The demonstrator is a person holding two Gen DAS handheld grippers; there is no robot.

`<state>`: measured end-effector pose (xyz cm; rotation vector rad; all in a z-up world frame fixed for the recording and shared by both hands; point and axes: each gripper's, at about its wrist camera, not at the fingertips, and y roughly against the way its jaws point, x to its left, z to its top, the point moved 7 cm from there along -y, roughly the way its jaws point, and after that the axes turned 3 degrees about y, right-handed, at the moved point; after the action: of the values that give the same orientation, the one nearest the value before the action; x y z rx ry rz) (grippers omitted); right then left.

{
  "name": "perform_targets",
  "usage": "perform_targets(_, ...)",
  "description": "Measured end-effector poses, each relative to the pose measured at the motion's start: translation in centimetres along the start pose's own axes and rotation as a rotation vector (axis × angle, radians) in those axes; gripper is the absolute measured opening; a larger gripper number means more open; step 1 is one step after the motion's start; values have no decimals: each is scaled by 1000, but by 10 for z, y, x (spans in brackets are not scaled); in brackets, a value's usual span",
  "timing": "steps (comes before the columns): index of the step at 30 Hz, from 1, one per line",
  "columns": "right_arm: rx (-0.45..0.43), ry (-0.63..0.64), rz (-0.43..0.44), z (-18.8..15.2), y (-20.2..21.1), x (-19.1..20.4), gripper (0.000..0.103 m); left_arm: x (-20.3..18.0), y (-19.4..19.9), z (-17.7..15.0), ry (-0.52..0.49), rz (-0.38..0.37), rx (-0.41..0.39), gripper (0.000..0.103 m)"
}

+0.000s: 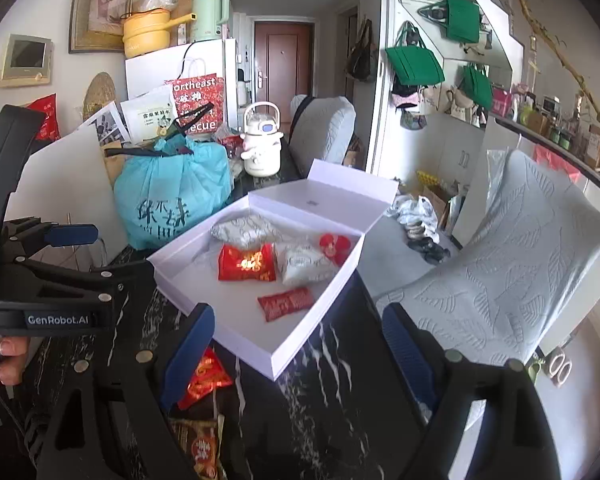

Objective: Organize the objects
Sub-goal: 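Withdraw both grippers from the box toward the remaining packets on the table, then grasp the red gold-print candy packet with the left gripper while the right grasps the brown cereal packet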

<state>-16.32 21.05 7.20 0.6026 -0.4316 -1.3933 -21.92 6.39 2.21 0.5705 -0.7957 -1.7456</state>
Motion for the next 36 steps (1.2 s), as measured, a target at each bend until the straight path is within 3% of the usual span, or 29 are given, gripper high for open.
perform_targets(12, 60, 6, -3, -27, 9, 8, 87, -3, -1, -24, -25, -13, 64, 88)
perform_targets(23, 144, 12, 10, -55, 1, 25, 87, -6, -13, -54, -112, 2, 128, 88)
perform_targets(28, 190, 2, 39, -69, -4, 33, 87, -5, -24, -65, -114, -35, 189, 88)
perform_targets(36, 254, -26, 110, -90, -16, 43, 87, -6, -40, -79, -175, -20, 243, 88)
